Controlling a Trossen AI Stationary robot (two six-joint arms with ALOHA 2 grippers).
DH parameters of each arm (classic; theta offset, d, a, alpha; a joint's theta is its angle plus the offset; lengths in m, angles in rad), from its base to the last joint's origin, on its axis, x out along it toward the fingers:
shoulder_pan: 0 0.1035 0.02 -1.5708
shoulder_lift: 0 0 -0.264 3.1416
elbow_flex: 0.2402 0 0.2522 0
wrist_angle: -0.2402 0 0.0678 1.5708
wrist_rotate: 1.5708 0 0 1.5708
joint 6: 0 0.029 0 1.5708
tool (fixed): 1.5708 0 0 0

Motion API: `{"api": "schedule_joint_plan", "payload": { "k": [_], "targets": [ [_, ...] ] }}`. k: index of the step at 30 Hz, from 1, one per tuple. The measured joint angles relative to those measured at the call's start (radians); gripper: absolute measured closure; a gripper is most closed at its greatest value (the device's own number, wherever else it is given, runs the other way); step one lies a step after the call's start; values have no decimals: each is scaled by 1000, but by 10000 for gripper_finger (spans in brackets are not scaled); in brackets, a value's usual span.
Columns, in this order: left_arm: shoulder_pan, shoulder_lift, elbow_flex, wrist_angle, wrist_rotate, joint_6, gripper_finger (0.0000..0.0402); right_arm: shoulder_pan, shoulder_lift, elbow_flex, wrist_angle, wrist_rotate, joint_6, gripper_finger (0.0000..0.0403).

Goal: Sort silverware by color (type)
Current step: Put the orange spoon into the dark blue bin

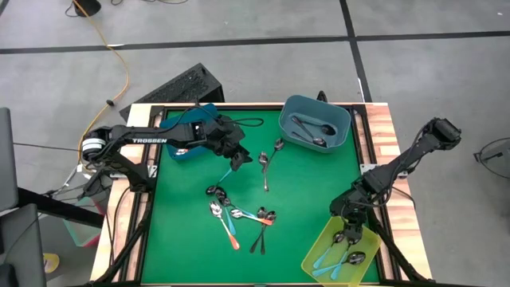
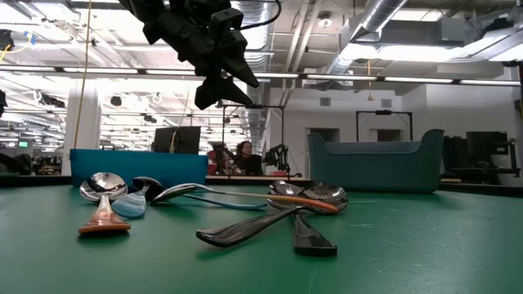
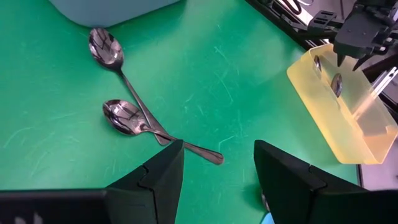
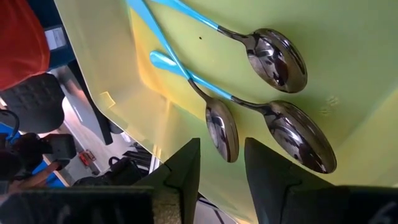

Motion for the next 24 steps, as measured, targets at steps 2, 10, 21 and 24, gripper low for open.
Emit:
{"api": "schedule_joint_plan", "payload": {
  "k": [2, 10, 21, 24],
  "targets": [
    [0, 0, 0, 0, -1, 1, 223, 0, 0, 0, -1, -7, 0, 264],
    [0, 0, 0, 0, -1, 11, 223, 0, 0, 22, -3, -29, 1, 264],
    [0, 0, 0, 0, -1, 11, 223, 0, 0, 84, -64, -28, 8, 265],
    [0, 0, 0, 0, 0, 10, 223, -7, 0, 124, -62, -28, 8, 265]
  ]
}}
